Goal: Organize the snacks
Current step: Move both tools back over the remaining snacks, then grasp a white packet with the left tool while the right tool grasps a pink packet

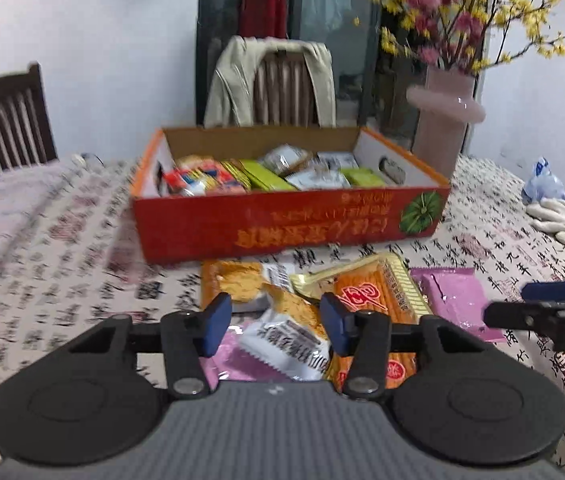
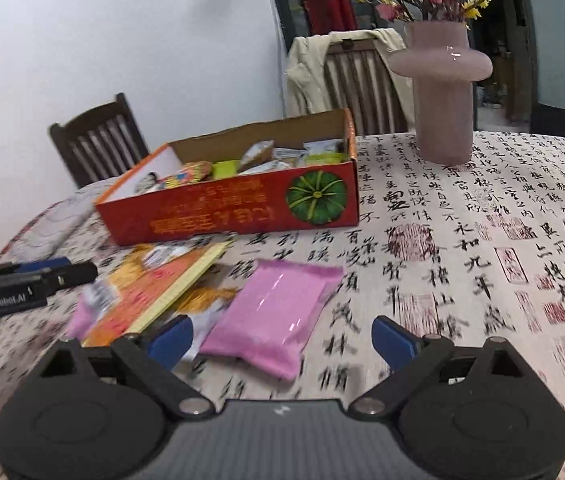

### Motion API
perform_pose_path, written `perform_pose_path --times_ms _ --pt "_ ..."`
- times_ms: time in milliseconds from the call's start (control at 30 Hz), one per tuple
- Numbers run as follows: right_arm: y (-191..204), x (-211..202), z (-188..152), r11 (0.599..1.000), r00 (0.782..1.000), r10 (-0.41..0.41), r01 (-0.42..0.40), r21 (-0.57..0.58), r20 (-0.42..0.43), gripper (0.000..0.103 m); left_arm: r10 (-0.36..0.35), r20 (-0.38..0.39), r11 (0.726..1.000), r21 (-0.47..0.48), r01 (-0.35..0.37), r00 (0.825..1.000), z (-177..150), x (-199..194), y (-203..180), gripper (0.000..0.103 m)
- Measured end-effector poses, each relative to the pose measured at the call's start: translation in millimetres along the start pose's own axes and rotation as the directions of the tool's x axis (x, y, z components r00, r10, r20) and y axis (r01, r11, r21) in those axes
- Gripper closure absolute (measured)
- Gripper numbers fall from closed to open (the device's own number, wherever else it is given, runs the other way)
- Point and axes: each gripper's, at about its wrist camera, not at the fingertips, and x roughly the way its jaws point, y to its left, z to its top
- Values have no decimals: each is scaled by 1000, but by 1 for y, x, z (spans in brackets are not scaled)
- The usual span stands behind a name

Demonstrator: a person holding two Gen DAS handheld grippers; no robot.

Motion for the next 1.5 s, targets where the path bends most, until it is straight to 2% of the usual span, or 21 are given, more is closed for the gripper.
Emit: perform_pose_path --times_ms 100,200,233,267,300,333,367,433,567,667,833,1033,1267,1500 --pt "0 19 6 1000 1000 6 -6 22 -1 11 -10 -43 1000 -29 8 999 -2 15 3 53" --pt "4 38 9 1000 1000 -8 8 -11 -21 15 -30 -69 998 -51 27 997 -4 23 5 55" --pt "5 41 9 1000 1000 -9 8 -18 -24 18 -34 -69 998 -48 30 997 -4 24 5 59" --pt "6 46 9 1000 1000 -11 10 -24 -26 19 -40 -66 998 -47 37 997 -4 24 5 70" --pt "7 49 9 999 1000 -14 13 -29 -27 22 -40 -62 998 -50 37 997 -4 23 4 73" --pt "7 53 10 999 999 -20 19 -33 -28 31 -38 -57 998 -45 35 998 -4 22 3 75" --pt "7 56 10 999 999 -19 18 -36 -27 34 -36 -46 999 -32 35 998 -4 20 1 78" --pt "6 56 11 999 1000 -15 15 -39 -18 44 -37 -32 999 -20 36 999 -3 13 -3 79" --pt "-1 50 9 999 1000 -15 15 -29 -15 45 -31 8 999 -22 31 1000 -1 -8 -6 85" --pt "-4 36 0 998 999 -35 34 -56 -9 46 -15 41 999 -48 17 999 -3 -28 -4 85" --pt "-5 0 -20 994 999 -54 54 -91 0 45 -6 77 994 -112 15 997 -14 -72 0 85" --pt "2 -46 -52 994 1000 -25 25 -104 -5 45 -2 100 989 -149 17 995 -34 -119 -6 85" --pt "15 -75 -75 994 1000 24 -26 -107 -14 45 35 81 986 -164 -21 996 -50 -143 -12 85" --pt "22 -101 -78 992 998 49 -45 -121 30 45 39 114 989 -148 -22 993 -55 -168 -19 85"
